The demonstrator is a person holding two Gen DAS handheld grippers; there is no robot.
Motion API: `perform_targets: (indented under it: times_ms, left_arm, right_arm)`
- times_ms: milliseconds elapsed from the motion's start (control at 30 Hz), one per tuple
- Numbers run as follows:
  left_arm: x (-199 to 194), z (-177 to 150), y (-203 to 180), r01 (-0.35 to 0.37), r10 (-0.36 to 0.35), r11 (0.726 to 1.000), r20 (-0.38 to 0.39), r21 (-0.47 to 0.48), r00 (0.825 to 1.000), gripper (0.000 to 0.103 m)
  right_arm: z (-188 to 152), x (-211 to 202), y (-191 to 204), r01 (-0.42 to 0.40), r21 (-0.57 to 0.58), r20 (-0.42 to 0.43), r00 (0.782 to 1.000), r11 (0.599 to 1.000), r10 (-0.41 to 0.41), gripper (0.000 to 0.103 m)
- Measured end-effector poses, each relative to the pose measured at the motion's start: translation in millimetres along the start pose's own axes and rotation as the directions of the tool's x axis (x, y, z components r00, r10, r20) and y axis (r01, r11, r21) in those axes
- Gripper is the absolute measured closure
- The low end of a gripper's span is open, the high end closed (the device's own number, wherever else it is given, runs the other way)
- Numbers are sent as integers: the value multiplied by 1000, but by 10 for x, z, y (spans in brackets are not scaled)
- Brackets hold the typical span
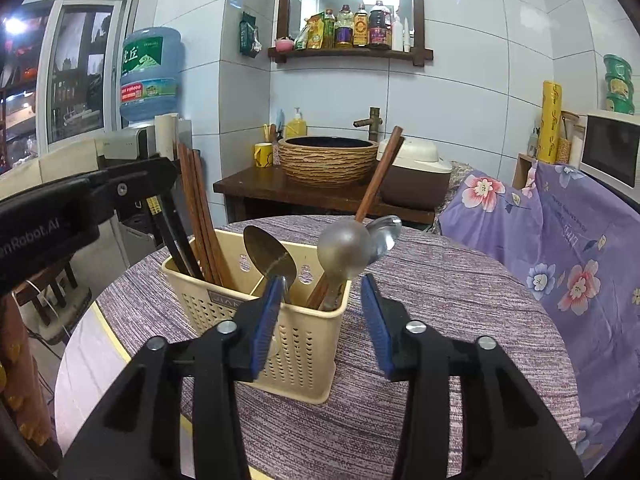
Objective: Organize utensils
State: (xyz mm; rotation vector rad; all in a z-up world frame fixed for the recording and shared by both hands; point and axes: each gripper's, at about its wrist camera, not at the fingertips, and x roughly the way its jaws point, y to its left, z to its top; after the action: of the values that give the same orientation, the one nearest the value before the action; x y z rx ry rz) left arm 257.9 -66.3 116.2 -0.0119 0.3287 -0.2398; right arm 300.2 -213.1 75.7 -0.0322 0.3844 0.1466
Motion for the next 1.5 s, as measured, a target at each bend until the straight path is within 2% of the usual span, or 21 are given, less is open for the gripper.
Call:
perform_targets:
  times_ms: [33, 67, 133, 167, 233, 300, 433, 533, 633, 733, 867, 1000, 1100, 1500]
  left_arm:
    - [-77, -22, 17, -1, 1, 1000, 17, -3, 1000, 51]
    - [-138, -48, 26, -1, 1, 1000, 30, -4, 1000, 47]
    - [-308, -151, 55, -3, 3, 1000, 61, 2, 998, 30]
    - [-400, -224, 71, -10, 9, 1000, 79, 5, 997, 25]
    - [-596, -412, 101, -18, 17, 1000, 111, 4, 994, 6]
    - [-779, -631, 128, -7, 7, 1000, 127, -3, 992, 5]
    - [-1142, -1082, 122, -26, 25, 1000, 153, 9, 988, 5]
    - [-1343, -1340, 113, -37, 36, 999, 134, 4, 990, 5]
    - [-1594, -1559, 163, -37, 47, 996, 128, -86, 991, 5]
    - [-1794, -1722, 159, -22, 35, 995, 129, -100, 991, 5]
    - [-1995, -1865, 91, -62, 65, 998, 107, -33, 992, 5]
    - [-2212, -1890, 72, -71, 75, 997, 131, -33, 989, 5]
    - [-2324, -1903, 50, -97, 98, 995, 173, -15, 980, 5]
    - [-2359, -1932, 51, -97, 100, 995, 177, -21, 979, 5]
  right_arm:
    - [-37, -71, -14, 4, 7, 5, 1000, 1000, -4, 55]
    - [-62, -127, -29, 8, 14, 7, 1000, 1000, -8, 53]
    - [-177, -303, -86, 25, 44, 16, 1000, 999, -26, 37]
    - [-242, -393, -113, 35, 61, 23, 999, 998, -37, 28]
    - [-423, -608, -151, 40, 83, 39, 998, 996, -44, 24]
    - [-646, -828, -160, 60, 101, 57, 996, 993, -66, 13]
    - [-1106, -1223, -78, 71, 108, 97, 992, 992, -81, 7]
    - [-1411, -1493, 56, 68, 94, 95, 993, 993, -77, 6]
    - [-1653, -1768, 161, 54, 90, 103, 993, 994, -63, 6]
    - [-1829, -2065, 241, 55, 78, 134, 989, 995, -65, 6]
    - [-1907, -2373, 373, 71, 36, 173, 982, 997, -76, 6]
    - [-1957, -2570, 511, 56, 9, 182, 982, 998, -57, 6]
    - [-1928, -2610, 586, 16, 2, 189, 982, 1000, -16, 6]
    - [-1881, -2642, 617, 27, -19, 201, 979, 999, -23, 6]
